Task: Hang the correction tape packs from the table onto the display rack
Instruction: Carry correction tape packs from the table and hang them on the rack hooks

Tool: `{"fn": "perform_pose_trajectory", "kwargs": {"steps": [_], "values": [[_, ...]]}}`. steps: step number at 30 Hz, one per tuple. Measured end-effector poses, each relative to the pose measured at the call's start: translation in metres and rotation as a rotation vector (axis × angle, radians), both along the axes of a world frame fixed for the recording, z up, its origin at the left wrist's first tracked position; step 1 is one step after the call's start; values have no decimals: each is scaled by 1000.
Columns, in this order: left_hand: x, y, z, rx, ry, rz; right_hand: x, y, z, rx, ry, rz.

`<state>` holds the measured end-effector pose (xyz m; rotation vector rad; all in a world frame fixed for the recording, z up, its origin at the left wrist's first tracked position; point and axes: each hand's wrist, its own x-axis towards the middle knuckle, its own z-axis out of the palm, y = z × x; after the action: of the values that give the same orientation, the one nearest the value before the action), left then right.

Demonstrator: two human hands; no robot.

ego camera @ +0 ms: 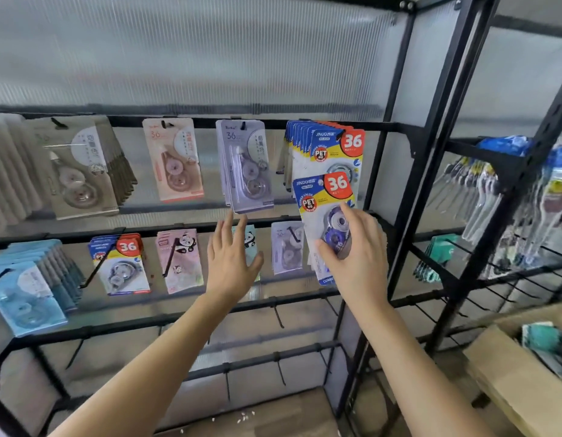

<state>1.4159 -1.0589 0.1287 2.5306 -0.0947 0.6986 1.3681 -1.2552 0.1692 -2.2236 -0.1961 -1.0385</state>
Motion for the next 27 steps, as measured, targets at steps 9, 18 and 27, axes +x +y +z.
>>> {"fn": "perform_pose_trajectory", "kwargs": {"steps": [9, 18, 27], "values": [[8, -26, -18, 33, 38, 30, 43, -27, 36, 12, -112, -9], [18, -26, -17, 21, 32, 88, 75, -36, 48, -13, -120, 1], [19, -19, -19, 14, 31, 108, 65, -35, 38, 58, -153, 58]]}}
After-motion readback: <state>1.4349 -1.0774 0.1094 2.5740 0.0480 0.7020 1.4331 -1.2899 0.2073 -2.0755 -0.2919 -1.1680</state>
